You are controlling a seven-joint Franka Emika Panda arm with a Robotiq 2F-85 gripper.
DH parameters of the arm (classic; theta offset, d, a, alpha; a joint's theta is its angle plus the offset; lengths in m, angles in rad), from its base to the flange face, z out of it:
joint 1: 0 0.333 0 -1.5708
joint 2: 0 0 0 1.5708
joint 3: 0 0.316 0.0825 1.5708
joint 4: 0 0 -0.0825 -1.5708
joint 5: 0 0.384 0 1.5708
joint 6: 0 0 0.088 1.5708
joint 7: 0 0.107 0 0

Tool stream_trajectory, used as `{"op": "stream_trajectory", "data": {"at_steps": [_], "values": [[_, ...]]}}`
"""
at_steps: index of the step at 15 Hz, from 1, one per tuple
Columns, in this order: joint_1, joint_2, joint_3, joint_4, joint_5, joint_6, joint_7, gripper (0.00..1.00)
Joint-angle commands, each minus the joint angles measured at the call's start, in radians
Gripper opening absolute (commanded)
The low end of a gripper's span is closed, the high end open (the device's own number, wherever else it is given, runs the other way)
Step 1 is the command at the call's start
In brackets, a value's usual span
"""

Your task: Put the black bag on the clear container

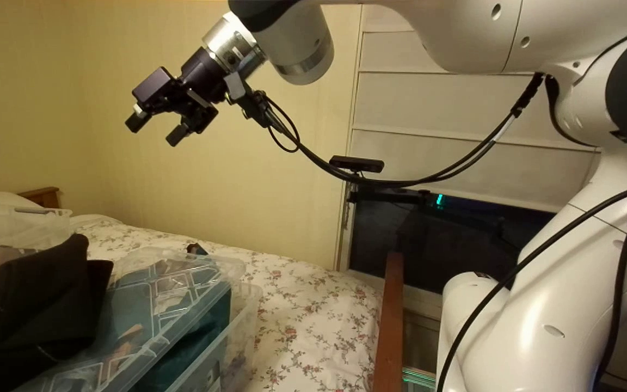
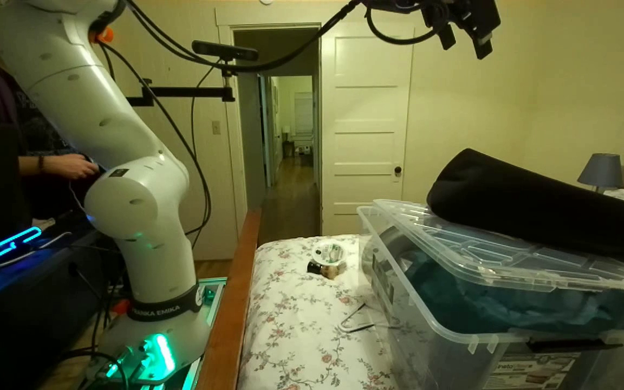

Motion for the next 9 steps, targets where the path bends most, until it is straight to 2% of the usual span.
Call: {"op": "stream_trajectory", "data": {"at_steps": [1, 9], "values": [[-0.010, 0.003, 0.007, 0.003, 0.004, -0.004, -0.001, 1.00], [-0.019, 0.006, 0.001, 0.003, 0.004, -0.004, -0.002, 1.00]]}}
